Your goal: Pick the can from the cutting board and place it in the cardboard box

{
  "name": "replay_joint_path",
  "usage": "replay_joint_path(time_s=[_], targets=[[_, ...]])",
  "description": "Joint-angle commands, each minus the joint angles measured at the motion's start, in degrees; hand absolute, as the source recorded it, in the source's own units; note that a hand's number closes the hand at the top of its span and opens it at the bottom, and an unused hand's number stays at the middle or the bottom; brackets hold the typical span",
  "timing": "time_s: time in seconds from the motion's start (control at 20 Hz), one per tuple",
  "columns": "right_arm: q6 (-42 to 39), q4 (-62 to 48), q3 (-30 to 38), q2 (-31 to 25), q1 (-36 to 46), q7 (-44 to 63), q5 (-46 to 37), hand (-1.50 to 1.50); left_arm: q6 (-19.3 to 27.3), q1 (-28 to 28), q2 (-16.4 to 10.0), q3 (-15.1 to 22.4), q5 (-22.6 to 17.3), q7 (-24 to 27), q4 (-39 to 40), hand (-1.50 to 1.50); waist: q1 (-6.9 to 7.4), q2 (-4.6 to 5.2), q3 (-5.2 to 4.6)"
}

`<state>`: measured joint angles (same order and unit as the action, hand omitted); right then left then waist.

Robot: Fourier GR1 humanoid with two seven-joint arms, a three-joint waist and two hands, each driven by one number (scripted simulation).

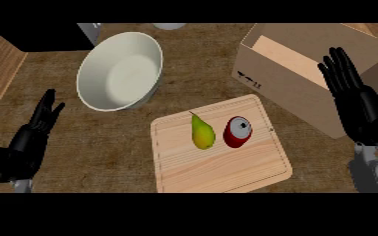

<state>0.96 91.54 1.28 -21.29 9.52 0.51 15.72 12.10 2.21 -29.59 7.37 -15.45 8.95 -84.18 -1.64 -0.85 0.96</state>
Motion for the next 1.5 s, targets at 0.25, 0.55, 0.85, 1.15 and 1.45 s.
replay_joint_path(time_s=[0.25, 0.55, 0.85, 1.15, 1.45], targets=[[-13.9, -0.8, -3.4, -3.0, 8.0, 6.4, 7.3, -1.5, -3.3, -3.0, 1.0, -2.9, -9.0, -12.3, -6.2, 0.0, 2.76, 0.8, -0.9], [-0.1, 3.2, -1.2, 3.2, -2.0, -21.9, -8.8, -1.5, -4.9, -3.3, 1.7, -4.3, -12.0, -14.9, -5.7, 0.0, 1.45, 0.8, -0.89], [-6.1, 14.3, -6.5, -7.0, -5.6, -14.3, -16.8, -1.5, -4.4, -3.1, 2.1, -4.8, -11.3, -15.9, -5.7, 0.0, 1.16, 0.66, -1.04], [-11.3, 19.9, -11.6, -20.2, -3.4, 3.5, -30.9, -1.5, -2.8, -3.1, 2.3, -3.9, -10.9, -18.1, -8.7, 0.0, 1.38, 0.43, -1.28], [-21.6, 23.0, -19.4, -20.6, 6.1, 23.9, -33.3, -1.5, -4.2, -5.3, 2.2, -4.6, -10.9, -18.4, -6.5, 0.0, 2.52, 0.91, -1.18]])
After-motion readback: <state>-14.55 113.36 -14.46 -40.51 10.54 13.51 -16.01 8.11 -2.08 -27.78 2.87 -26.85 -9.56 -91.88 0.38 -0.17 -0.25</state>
